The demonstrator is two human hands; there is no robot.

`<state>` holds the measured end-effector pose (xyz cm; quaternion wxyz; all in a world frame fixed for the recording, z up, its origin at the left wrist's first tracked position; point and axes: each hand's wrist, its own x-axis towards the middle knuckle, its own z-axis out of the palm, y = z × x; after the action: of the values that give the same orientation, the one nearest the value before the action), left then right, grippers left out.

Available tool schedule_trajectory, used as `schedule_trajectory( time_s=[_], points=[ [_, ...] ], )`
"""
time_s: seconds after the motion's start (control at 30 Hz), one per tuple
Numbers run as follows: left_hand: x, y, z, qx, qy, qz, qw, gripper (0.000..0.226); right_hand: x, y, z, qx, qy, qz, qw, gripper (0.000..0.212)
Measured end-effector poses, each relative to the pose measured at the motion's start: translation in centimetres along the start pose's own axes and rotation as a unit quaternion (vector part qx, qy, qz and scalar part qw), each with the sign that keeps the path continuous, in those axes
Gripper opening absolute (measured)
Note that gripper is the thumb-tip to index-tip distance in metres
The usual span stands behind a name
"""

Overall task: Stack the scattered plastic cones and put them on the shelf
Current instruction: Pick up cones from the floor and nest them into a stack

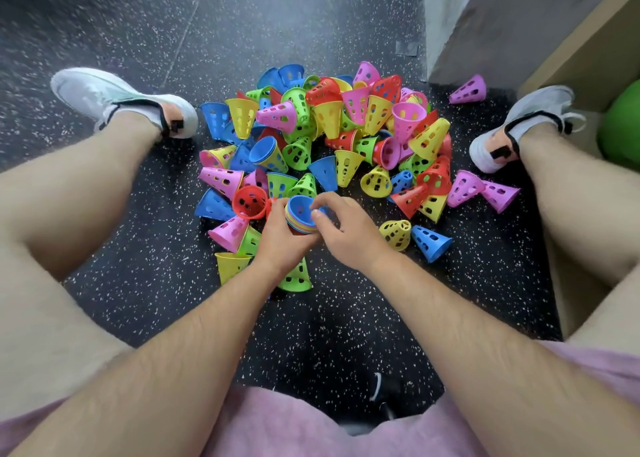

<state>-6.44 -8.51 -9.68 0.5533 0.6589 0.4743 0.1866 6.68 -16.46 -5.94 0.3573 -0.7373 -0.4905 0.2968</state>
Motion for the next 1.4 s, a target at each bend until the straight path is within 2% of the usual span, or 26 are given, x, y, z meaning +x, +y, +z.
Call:
schedule_trajectory(
  time_s=[0.1, 0.17, 0.27, 0.37, 0.5, 0.63, 0.77, 0.87, 0.97, 1.13, 1.23, 1.4],
  points=[
    [0.0, -0.3, -1.1, -0.006, 0.001, -0.003, 1.0, 0.06, 0.2, -0.7, 1.2, 0.041, -0.027, 0.049, 0.998, 0.019],
    [0.1, -0.9, -1.8, -0.01, 0.005, -0.007, 1.0, 0.065, 0.3, -0.7, 2.0, 0.058, 0.006, 0.078, 0.995, 0.022],
    [0.1, -1.7, -2.9, 0.016, 0.013, -0.01, 1.0, 0.07, -0.7, 0.3, 3.1, 0.002, 0.04, 0.097, 0.994, 0.011],
    [0.2, -2.5, -3.8, 0.024, 0.021, -0.019, 0.999, 0.071, -2.6, 1.8, 4.3, -0.069, -0.048, 0.061, 0.995, 0.008],
    [0.0, -3.2, -4.2, 0.014, 0.022, -0.026, 0.999, 0.068, -4.6, 2.8, 6.1, -0.173, -0.19, -0.008, 0.966, 0.026],
    [0.0, -3.6, -4.3, 0.0, 0.02, -0.03, 0.999, 0.069, -4.9, 2.8, 6.8, -0.229, -0.227, -0.04, 0.946, 0.038],
    [-0.1, -3.7, -4.3, -0.008, 0.025, -0.028, 0.999, 0.068, -4.7, 2.7, 6.2, -0.196, -0.176, -0.006, 0.965, 0.056],
    [-0.4, -3.4, -4.2, -0.006, 0.03, -0.025, 0.999, 0.066, -4.3, 2.9, 5.0, -0.155, -0.095, 0.062, 0.981, 0.063],
    [-0.6, -3.2, -3.9, 0.005, 0.038, -0.021, 0.999, 0.066, -3.3, 3.3, 3.4, -0.14, 0.011, 0.15, 0.979, 0.078],
    [-0.9, -3.7, -3.8, 0.05, 0.026, -0.017, 0.998, 0.066, -1.7, 2.1, 0.9, -0.03, 0.17, 0.193, 0.966, 0.072],
    [-1.0, -4.0, -3.8, 0.074, 0.018, -0.013, 0.997, 0.069, -0.9, 0.3, 0.5, 0.039, 0.172, 0.162, 0.971, 0.076],
    [-1.4, -3.4, -3.9, 0.064, 0.015, -0.01, 0.998, 0.067, -0.4, -2.0, 1.9, 0.021, 0.091, 0.092, 0.991, 0.062]
  ],
)
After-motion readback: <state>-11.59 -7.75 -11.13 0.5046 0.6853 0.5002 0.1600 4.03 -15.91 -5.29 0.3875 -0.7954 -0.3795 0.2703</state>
